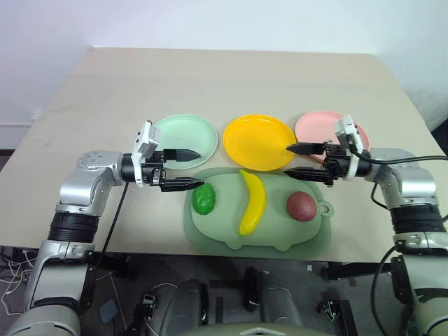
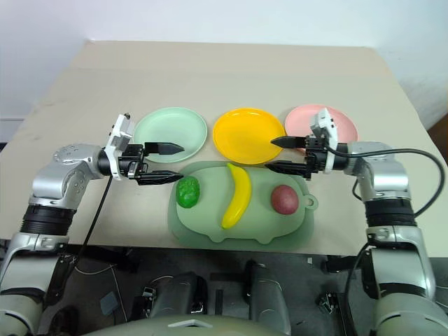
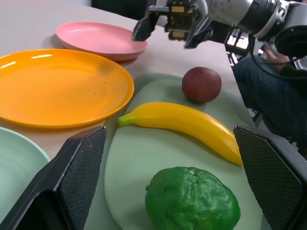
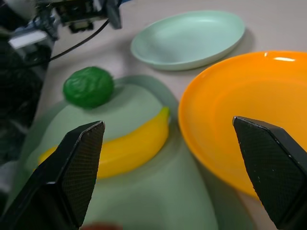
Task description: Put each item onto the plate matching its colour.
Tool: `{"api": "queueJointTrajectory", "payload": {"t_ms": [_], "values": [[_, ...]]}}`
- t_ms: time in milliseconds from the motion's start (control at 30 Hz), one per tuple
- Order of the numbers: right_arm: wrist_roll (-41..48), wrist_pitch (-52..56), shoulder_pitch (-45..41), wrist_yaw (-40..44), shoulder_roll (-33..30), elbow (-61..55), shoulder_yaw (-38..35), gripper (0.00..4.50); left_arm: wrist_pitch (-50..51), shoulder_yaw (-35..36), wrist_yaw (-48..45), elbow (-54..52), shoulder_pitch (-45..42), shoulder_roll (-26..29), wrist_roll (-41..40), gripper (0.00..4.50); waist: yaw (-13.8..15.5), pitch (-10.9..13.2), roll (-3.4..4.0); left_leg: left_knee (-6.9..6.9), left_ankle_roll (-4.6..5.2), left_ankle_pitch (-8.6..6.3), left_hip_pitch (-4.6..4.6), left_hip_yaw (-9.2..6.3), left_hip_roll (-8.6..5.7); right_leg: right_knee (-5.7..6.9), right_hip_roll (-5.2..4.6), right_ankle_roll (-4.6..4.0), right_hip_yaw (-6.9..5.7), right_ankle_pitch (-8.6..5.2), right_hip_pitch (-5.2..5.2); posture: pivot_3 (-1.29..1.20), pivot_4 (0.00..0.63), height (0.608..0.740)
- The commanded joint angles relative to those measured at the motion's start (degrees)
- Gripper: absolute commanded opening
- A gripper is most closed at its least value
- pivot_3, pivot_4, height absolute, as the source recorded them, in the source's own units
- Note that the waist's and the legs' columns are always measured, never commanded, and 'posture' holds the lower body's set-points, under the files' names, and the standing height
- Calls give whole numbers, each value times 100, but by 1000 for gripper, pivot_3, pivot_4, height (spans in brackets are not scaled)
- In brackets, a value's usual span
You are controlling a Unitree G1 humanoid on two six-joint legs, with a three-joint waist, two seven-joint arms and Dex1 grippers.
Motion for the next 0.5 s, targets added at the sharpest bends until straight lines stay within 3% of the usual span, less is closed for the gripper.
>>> {"api": "queueJointTrajectory", "payload": {"t_ms": [33, 500], "values": [[273, 143, 228, 243, -248, -575, -112, 4500, -11, 55, -71, -63, -127, 16, -76, 4455, -5, 0, 0, 0, 1, -1, 1, 0, 0, 0, 1, 0, 0, 0, 0, 0, 150, 740], [69, -262, 1482, -15, -397, -1697, 180, 4500, -1, 15, -139, 100, -387, -36, -35, 4455, -3, -1, -2, 1, 1, -1, 3, 0, 0, -1, 2, 0, 0, 0, 0, 0, 150, 740]]}}
